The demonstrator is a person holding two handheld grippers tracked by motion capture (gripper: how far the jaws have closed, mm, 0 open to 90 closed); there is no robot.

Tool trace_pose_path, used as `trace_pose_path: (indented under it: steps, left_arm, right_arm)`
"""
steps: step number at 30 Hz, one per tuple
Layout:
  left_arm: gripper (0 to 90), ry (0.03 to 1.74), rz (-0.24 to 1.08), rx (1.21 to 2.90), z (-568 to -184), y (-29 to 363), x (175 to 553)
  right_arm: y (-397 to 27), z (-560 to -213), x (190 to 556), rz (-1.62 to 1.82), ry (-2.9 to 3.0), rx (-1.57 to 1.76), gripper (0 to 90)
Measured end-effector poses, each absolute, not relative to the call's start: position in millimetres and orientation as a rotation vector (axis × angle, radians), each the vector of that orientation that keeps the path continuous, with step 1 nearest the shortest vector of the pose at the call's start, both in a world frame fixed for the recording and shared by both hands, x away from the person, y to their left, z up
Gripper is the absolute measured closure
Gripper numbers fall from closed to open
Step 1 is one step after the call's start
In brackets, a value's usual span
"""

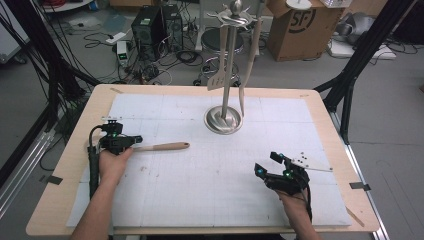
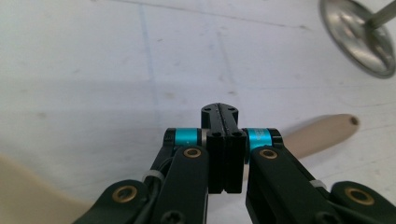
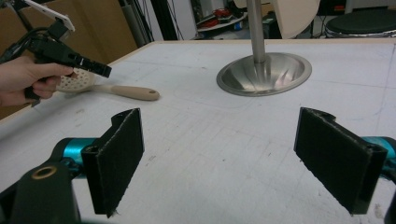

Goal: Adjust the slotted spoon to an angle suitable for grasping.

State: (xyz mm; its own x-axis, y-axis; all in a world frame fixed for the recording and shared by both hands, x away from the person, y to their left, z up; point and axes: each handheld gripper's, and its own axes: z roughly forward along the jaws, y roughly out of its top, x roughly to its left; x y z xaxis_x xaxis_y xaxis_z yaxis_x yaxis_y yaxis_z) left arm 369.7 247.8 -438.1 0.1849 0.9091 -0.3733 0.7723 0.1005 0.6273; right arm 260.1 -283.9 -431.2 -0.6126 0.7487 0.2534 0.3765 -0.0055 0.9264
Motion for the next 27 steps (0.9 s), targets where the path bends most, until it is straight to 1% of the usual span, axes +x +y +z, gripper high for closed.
trace_pose_path:
  steps: [7, 9, 12, 15, 18, 22, 25, 27]
  left_arm:
    - [89.8, 1.651, 0.240, 1.761, -450, 247, 369]
    - [89.7, 1.653, 0.226, 1.726, -451, 249, 365]
    - [89.8, 1.646, 0.234, 1.764, -450, 244, 356]
    - [89.8, 1.651, 0.223, 1.741, -451, 244, 343]
    - [89.8, 1.652, 0.243, 1.762, -450, 241, 331]
    - [89.8, 1.650, 0.219, 1.761, -450, 239, 317]
    - [89.8, 1.638, 0.176, 1.736, -451, 241, 308]
    - [89.8, 1.631, 0.186, 1.738, -452, 240, 301]
  right_arm:
    - [-284, -431, 260, 1.650, 1.955, 1.175, 15.0]
    - [-285, -431, 260, 1.648, 1.953, 1.179, 15.0]
    - [-286, -431, 260, 1.652, 1.951, 1.183, 15.0]
    - [-287, -431, 259, 1.653, 1.945, 1.183, 15.0]
    - [-288, -430, 258, 1.655, 1.941, 1.189, 15.0]
    - [-288, -430, 258, 1.653, 1.941, 1.187, 15.0]
    - [-287, -431, 258, 1.651, 1.947, 1.186, 15.0]
    - [-286, -430, 258, 1.649, 1.948, 1.182, 15.0]
